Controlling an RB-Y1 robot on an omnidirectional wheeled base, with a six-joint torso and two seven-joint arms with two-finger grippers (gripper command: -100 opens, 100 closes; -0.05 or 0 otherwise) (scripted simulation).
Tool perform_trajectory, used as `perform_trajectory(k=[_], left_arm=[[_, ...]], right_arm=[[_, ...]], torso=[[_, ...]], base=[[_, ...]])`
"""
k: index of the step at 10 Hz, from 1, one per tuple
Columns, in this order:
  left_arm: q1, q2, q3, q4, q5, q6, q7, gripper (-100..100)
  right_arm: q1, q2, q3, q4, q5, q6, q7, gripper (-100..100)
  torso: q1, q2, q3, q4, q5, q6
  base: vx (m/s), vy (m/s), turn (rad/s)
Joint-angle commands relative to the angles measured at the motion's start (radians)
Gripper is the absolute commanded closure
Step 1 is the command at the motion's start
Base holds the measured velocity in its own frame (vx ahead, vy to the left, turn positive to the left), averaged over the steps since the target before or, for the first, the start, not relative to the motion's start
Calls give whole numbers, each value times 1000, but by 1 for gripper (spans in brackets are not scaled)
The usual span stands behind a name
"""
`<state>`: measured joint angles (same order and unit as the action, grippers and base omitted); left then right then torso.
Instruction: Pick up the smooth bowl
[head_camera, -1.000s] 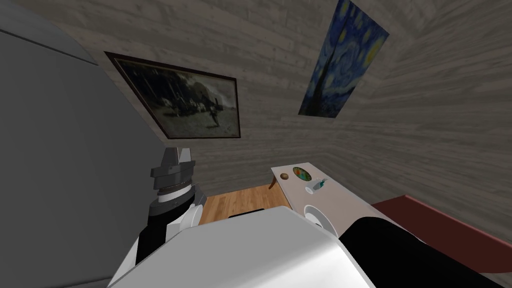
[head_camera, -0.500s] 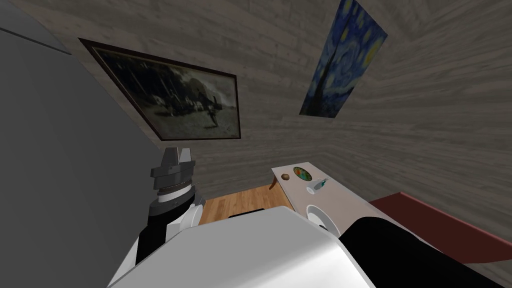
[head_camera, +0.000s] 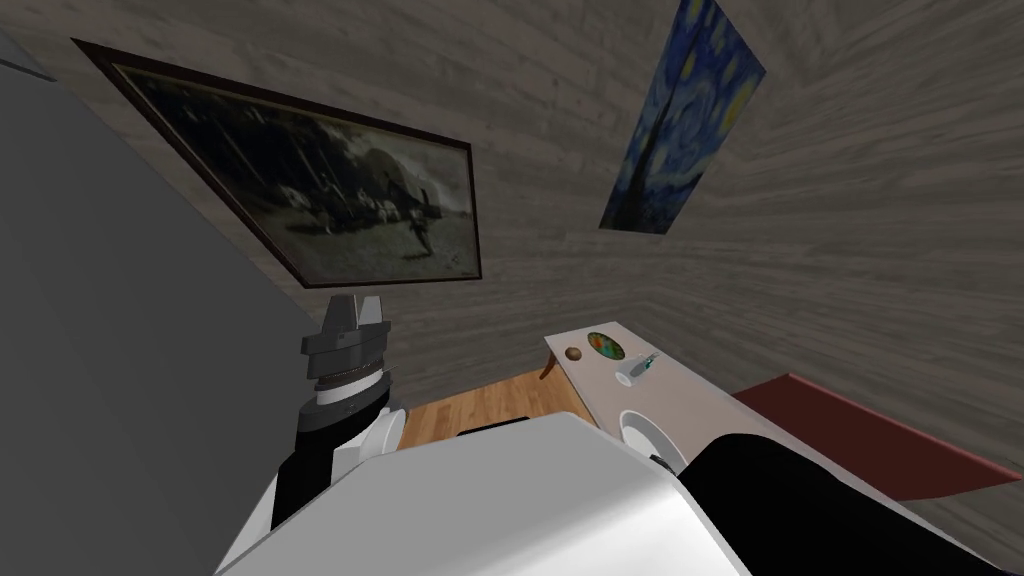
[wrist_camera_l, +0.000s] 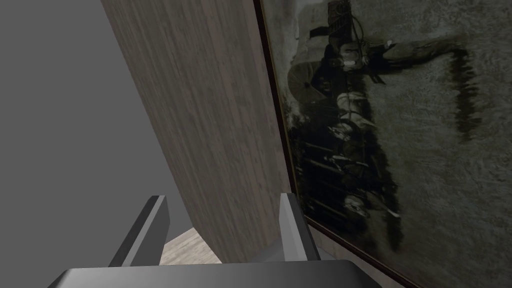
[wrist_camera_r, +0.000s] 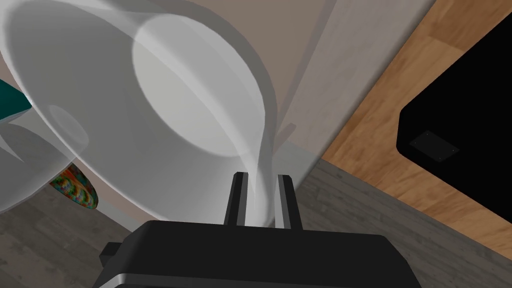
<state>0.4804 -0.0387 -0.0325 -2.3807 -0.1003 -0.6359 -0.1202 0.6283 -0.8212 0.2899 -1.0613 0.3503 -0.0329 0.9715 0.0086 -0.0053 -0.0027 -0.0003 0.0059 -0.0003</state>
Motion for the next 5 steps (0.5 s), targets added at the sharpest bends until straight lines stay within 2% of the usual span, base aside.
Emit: perform_trajectory(k=[1, 2, 3, 4, 5], left_arm=[[0, 0, 0, 0, 0, 0, 0, 0], [0, 0, 0, 0, 0, 0, 0, 0], [0, 0, 0, 0, 0, 0, 0, 0], [0, 0, 0, 0, 0, 0, 0, 0], [0, 0, 0, 0, 0, 0, 0, 0]], right_arm=[[-5, -9, -12, 50, 11, -50, -2, 100], [-5, -9, -12, 53, 11, -74, -2, 100], [-6, -20, -20, 91, 20, -106, -6, 100], [-6, -20, -20, 91, 20, -123, -6, 100], [-6, -19, -19, 86, 18, -108, -5, 100]], torso=[[0, 0, 0, 0, 0, 0], [-1, 0, 0, 0, 1, 1], [-2, 1, 1, 0, 1, 0], [-2, 1, 1, 0, 1, 1], [-2, 2, 1, 1, 1, 1]], base=[[61, 67, -61], [48, 49, -43], [46, 46, -69], [40, 37, -53], [14, 14, -7]])
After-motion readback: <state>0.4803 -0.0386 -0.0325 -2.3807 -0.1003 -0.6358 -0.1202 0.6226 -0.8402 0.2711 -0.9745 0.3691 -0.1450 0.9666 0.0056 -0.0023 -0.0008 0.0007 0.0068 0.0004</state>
